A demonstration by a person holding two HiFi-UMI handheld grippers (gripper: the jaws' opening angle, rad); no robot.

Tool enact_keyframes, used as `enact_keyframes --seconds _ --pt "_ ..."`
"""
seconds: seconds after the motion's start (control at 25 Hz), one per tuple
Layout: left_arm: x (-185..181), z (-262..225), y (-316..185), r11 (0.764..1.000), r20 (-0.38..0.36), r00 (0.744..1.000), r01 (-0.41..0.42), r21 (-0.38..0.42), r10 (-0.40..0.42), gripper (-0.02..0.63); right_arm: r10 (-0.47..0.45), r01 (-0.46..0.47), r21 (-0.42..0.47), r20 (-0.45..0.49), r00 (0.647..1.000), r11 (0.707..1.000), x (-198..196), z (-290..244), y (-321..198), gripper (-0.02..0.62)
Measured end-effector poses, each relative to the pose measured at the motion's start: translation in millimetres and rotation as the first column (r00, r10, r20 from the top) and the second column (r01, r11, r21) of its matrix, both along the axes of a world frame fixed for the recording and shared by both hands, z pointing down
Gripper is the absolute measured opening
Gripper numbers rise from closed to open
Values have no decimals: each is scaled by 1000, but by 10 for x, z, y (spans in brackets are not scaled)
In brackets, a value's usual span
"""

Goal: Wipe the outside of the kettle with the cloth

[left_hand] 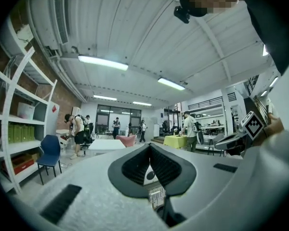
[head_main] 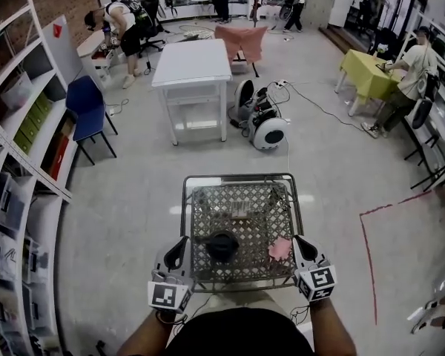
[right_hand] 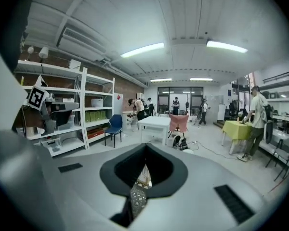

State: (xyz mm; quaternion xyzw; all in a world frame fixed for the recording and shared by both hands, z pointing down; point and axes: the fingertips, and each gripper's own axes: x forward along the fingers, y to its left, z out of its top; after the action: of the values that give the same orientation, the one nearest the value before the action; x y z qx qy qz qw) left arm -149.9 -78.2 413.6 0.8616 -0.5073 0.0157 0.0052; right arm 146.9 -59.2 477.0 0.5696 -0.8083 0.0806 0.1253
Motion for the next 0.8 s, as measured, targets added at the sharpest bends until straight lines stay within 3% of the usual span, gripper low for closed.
enact_keyframes --seconds 0.24,0.44,0.6,0.8 --pt "-112 -421 101 997 0 1000 -24 68 24 9 16 -19 128 24 1000 992 -179 -652 230 11" --pt "-83 -686 239 987 21 994 -111 119 109 9 31 -46 187 82 996 981 -286 -1093 426 11" --pt "-61 -652 284 985 21 991 -137 107 135 9 17 -25 239 32 999 971 -337 -1280 524 11" --pt "-7 -563 315 989 13 991 -132 72 131 9 24 -29 212 26 999 977 -308 -1231 596 11"
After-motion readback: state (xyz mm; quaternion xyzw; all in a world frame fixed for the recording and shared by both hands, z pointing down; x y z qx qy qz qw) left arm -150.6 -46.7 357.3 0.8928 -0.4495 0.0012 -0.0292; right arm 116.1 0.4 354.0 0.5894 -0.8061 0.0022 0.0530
